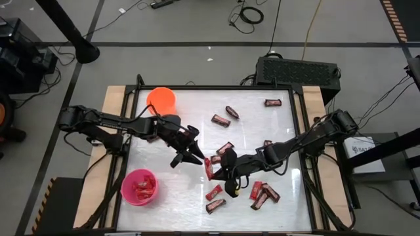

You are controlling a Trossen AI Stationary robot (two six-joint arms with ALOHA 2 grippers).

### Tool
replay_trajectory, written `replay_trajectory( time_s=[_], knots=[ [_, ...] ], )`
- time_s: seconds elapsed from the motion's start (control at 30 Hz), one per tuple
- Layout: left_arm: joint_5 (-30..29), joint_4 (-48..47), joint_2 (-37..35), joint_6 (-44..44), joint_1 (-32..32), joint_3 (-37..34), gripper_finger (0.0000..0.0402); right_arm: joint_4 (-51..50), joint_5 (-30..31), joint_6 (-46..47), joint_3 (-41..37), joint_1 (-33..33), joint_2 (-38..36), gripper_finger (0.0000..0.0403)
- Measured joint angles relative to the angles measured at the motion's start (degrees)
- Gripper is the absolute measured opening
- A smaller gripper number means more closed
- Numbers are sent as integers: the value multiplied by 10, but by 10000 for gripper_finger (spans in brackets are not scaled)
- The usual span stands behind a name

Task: Sort candy by brand, put in halloween buckets
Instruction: Put the red chocolate bar into the pink bucket

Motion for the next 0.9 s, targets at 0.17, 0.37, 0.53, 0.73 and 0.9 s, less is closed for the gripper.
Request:
replay_trajectory(
  time_s=[0.17, 0.37, 0.53, 0.73, 0.9],
  knots=[
    [-20, 5, 0, 0, 0, 0, 146, -11, 2, 4, 0, -5, 0, 0],
    [-52, 4, 0, -1, 0, 0, 146, -11, 1, 0, 0, -5, 0, 0],
    [-67, 4, 0, -16, 0, 0, 146, -11, 1, 0, 0, -5, 0, 0],
    [-65, 5, 2, -30, 0, 0, 146, -11, 2, -7, 0, -9, 0, 0],
    [-43, 28, 31, -55, -5, 1, 146, -11, 2, -10, 0, -17, 0, 0]
  ],
)
